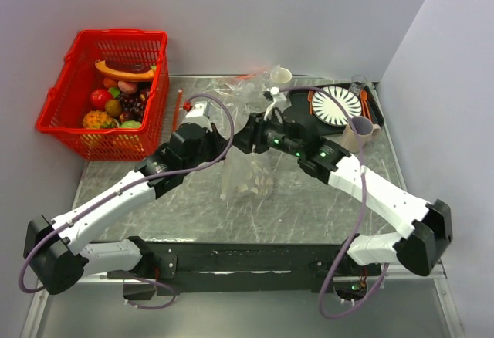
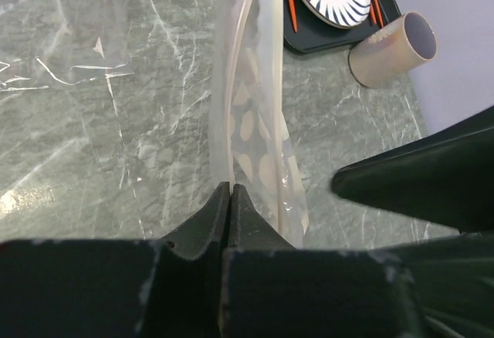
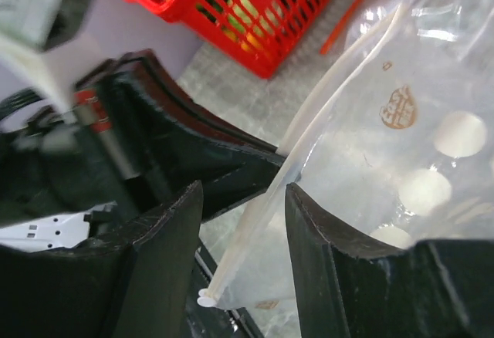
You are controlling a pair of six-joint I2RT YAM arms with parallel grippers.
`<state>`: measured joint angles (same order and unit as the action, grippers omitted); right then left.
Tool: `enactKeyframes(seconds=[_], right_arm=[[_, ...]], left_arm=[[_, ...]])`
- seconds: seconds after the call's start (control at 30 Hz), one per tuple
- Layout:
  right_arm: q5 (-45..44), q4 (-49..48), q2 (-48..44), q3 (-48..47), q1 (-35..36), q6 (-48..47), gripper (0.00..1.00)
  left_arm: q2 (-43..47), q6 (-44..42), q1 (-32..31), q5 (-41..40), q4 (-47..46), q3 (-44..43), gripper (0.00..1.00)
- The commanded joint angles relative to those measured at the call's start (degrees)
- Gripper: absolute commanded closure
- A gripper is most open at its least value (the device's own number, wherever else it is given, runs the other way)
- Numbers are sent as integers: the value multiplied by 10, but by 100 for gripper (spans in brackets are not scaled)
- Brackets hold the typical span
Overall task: Place the food in the zip-top bag and seal the zipper
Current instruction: Open the zipper of the food storage bag.
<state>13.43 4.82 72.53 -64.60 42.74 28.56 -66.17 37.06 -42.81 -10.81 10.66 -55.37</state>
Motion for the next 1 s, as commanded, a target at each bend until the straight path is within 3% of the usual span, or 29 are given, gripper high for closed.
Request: enactKeyframes(seconds=[0.0, 0.13, 0.37, 0.67, 0.97], right_arm=[[13, 32, 18, -45, 11, 18, 51], [6, 29, 21, -33, 10, 26, 53], [-21, 76, 56, -61, 12, 27, 45], [-4, 69, 66, -65, 13, 32, 42], [-121, 147, 60, -84, 12, 14, 48]], left_arm=[[12, -1, -2, -2, -26, -21, 99], [20, 2, -2, 10, -32, -20, 99], [37, -8, -2, 37, -37, -28, 99], [50, -8, -2, 58, -36, -46, 99], [52, -39, -2, -4, 13, -75, 99]])
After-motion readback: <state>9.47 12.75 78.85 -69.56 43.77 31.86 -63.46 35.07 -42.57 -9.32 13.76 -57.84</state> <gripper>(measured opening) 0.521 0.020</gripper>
